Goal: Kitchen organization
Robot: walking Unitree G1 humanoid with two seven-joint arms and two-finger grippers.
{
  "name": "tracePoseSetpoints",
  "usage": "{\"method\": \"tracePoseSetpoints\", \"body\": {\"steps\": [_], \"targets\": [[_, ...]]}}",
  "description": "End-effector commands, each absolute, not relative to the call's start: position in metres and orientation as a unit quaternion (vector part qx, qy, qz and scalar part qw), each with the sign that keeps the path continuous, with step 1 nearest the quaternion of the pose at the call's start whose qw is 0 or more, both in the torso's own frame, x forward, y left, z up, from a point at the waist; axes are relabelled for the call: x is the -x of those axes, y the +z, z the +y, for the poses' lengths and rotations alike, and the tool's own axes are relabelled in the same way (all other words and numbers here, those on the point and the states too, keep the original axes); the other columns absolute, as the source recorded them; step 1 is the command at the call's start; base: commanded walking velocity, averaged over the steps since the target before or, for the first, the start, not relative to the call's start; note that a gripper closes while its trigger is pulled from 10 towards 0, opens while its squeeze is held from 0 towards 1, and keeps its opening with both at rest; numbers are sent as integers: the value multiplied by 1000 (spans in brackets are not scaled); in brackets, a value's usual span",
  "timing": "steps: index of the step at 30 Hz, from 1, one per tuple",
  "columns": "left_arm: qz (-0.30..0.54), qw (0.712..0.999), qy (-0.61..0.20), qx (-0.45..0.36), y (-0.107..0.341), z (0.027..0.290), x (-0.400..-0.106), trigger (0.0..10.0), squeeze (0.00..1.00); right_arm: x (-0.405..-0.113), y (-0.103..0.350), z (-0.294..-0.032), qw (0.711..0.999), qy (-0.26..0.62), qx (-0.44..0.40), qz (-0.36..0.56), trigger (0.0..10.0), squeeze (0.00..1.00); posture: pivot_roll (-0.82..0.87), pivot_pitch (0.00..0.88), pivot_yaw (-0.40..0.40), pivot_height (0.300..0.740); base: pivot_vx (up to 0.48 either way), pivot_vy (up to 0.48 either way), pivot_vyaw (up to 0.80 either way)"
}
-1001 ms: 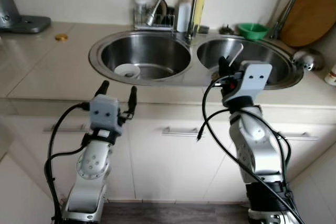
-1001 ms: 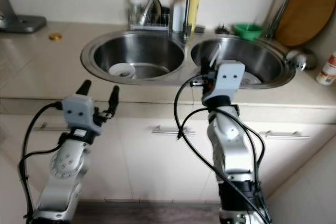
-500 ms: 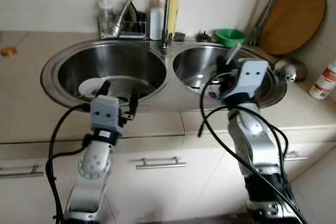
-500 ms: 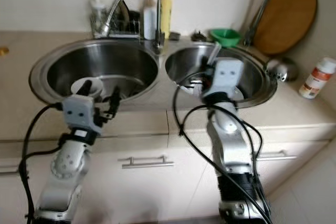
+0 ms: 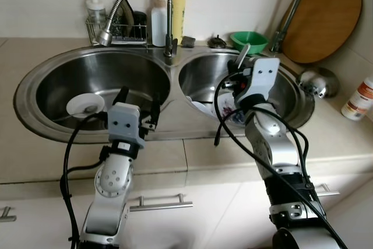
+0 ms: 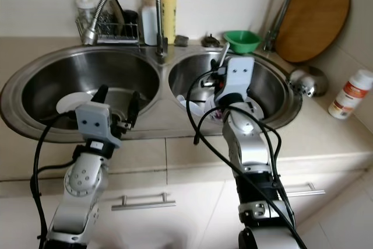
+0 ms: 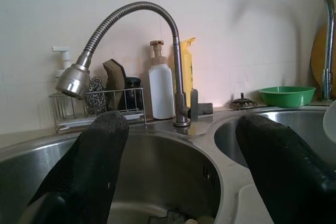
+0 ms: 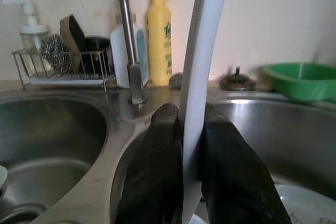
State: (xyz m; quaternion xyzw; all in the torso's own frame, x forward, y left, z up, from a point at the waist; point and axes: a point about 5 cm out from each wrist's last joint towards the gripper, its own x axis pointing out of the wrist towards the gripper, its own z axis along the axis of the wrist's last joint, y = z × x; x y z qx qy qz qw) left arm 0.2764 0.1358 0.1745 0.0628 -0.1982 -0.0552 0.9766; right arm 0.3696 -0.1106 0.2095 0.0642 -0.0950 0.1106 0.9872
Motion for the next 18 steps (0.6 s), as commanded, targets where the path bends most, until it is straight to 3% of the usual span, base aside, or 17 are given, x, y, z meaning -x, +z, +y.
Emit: {"method": "tracePoseSetpoints", "body": {"steps": [1,15,16,17,18], "targets": [[-204,975,-60,-67,177,131,-276,10000,0,-379,207,-114,988,106,-78,-77,0,0,69,0,-71,740,0,0,0],[-210,973,-64,-67,179,129,-277,10000,0,-400,161,-138,998,4,-8,59,0,0,93,0,-78,740,0,0,0],[-210,973,-64,-68,180,129,-276,10000,0,-400,155,-141,997,-5,-7,82,4784,0,95,0,-79,740,0,0,0],[-210,973,-64,-68,180,129,-276,10000,0,-400,155,-141,997,-5,-7,82,4784,0,95,0,-79,740,0,0,0],[-209,973,-64,-68,180,129,-276,10000,0,-400,153,-141,996,-4,-9,89,10000,0,97,0,-80,740,0,0,0]]}}
